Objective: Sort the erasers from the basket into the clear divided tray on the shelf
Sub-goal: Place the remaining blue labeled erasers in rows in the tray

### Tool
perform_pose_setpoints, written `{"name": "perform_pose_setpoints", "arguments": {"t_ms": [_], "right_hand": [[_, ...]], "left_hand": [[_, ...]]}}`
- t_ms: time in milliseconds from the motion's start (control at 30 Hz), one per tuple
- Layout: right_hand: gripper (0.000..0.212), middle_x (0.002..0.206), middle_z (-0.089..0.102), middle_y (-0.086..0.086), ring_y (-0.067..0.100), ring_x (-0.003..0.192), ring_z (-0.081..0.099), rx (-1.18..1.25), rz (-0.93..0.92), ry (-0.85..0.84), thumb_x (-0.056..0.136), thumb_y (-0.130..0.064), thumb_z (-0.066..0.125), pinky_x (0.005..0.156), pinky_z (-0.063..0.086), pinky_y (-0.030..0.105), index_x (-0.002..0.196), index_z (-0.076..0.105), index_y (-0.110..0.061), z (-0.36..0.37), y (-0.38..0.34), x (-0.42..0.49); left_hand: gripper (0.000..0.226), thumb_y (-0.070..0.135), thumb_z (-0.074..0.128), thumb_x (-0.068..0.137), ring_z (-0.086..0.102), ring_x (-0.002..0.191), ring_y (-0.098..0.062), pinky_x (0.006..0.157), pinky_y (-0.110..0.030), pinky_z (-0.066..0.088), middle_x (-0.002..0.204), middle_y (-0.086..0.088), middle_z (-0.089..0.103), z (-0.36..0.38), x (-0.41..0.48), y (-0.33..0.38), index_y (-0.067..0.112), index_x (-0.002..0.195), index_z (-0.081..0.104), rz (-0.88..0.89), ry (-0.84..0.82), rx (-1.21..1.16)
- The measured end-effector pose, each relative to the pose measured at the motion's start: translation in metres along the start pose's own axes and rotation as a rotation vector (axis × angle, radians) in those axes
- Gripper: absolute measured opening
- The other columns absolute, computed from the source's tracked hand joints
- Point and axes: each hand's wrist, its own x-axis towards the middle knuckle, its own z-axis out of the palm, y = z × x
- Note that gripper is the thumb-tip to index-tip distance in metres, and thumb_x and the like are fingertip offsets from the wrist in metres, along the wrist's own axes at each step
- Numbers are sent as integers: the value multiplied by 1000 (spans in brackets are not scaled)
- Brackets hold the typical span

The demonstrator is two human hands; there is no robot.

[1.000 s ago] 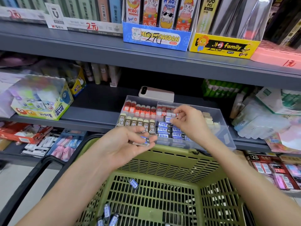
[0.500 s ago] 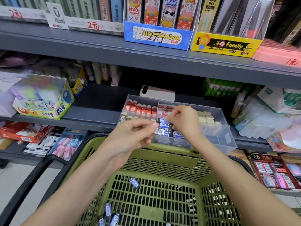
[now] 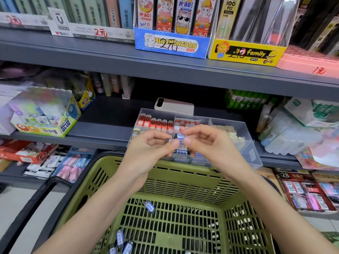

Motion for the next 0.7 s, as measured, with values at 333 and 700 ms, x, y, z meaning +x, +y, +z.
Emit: {"name": "perform_pose_setpoints", "arguments": {"t_ms": [333, 700], "right_hand": [[11, 66, 66, -17, -6, 57, 54, -405, 82, 191, 80, -15, 72, 61, 41, 10, 81, 72, -26, -56, 3, 2], [17, 87, 66, -14, 7, 84, 48, -961, 205, -28, 73, -33, 77, 71, 32, 21, 89, 75, -28, -50, 25, 20]], "left_hand": [[23, 26, 59, 92, 57, 106, -3, 94, -21, 39, 112, 15, 64, 14, 18, -11, 20, 113, 67, 647, -57, 901], [58, 54, 26, 97, 22, 144, -15, 114, -54, -14, 146, 5, 44, 0, 39, -33, 21, 140, 45, 740, -350, 1638]]}}
